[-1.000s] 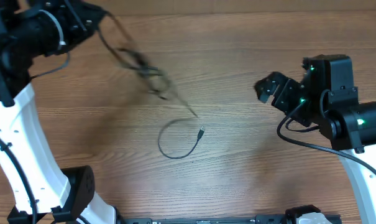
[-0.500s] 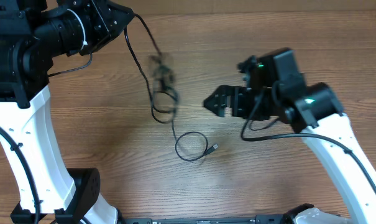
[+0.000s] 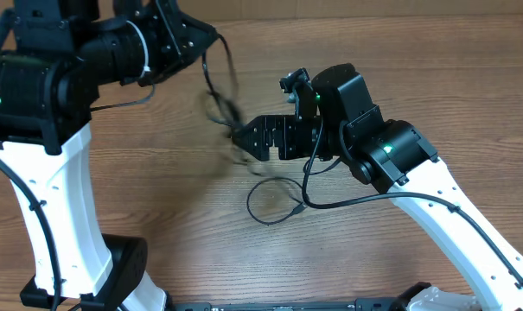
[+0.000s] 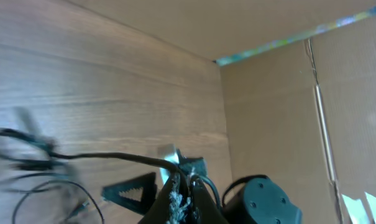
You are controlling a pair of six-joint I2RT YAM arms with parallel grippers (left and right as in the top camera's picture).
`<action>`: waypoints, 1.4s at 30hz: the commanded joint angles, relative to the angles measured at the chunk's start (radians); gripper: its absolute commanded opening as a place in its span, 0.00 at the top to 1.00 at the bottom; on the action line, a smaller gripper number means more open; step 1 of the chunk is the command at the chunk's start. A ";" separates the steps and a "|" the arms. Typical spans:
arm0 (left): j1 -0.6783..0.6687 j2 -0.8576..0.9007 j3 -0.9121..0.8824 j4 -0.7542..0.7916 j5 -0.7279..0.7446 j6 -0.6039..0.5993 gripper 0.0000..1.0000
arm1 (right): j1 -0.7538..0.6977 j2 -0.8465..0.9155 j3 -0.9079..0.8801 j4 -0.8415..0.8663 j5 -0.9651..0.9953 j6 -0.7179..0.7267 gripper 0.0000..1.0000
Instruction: Untangle cables
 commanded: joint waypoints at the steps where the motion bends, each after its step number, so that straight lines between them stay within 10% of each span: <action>1: -0.028 -0.017 0.005 0.006 0.015 -0.047 0.96 | 0.001 0.028 0.016 0.018 0.027 0.034 0.00; 5: -0.032 -0.017 0.005 0.006 0.015 -0.065 0.96 | 0.001 0.065 0.016 0.018 0.047 0.067 0.01; 14: -0.032 -0.017 0.005 0.002 0.016 -0.065 0.96 | 0.001 0.085 0.016 0.018 0.071 0.066 0.45; 26: -0.032 -0.017 0.005 -0.011 0.023 -0.065 0.96 | 0.001 0.085 0.016 0.045 0.071 0.066 0.30; 42: -0.032 -0.017 0.005 -0.017 0.023 -0.066 0.96 | 0.007 0.125 0.016 0.049 0.059 0.093 0.41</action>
